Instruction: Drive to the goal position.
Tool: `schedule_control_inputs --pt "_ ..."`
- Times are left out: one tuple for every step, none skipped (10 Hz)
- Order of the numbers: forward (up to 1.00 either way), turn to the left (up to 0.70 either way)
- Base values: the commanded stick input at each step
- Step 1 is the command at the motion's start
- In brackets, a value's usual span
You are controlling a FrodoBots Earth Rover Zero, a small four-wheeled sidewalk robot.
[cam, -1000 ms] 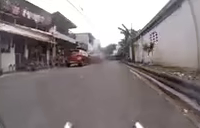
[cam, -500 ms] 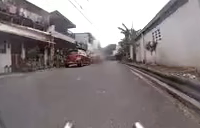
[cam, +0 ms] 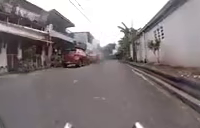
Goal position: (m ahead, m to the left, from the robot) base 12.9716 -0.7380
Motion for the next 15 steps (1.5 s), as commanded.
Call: schedule_control_inputs --pt "0.7 -0.09" --pt "0.7 -0.14" --pt "0.7 -0.14" --pt "0.7 -0.14" --pt "0.7 -0.14" --pt "0.7 -0.01" --pt "0.7 0.0" --pt "0.7 0.0" --pt "0.7 0.0" --pt "0.7 0.0" --pt "0.7 0.0" --pt "0.7 0.0" --pt "0.7 0.0" --pt "0.7 0.0" --pt "0.7 0.0"
